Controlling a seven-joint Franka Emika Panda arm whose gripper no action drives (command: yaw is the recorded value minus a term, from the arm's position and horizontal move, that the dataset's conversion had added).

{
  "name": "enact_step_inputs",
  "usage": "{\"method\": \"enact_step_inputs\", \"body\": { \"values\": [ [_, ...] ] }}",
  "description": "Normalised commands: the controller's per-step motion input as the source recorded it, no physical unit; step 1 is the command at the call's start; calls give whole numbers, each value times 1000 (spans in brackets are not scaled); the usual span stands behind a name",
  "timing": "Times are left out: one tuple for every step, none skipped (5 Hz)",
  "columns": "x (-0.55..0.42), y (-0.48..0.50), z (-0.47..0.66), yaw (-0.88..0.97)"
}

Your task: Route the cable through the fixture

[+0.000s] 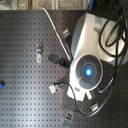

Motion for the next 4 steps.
{"method": "enact_step_inputs", "body": {
  "values": [
    [4, 14, 0, 0],
    [-151, 48, 200, 537],
    [-107, 42, 282, 794],
    [-4, 44, 360, 580]
  ]
}}
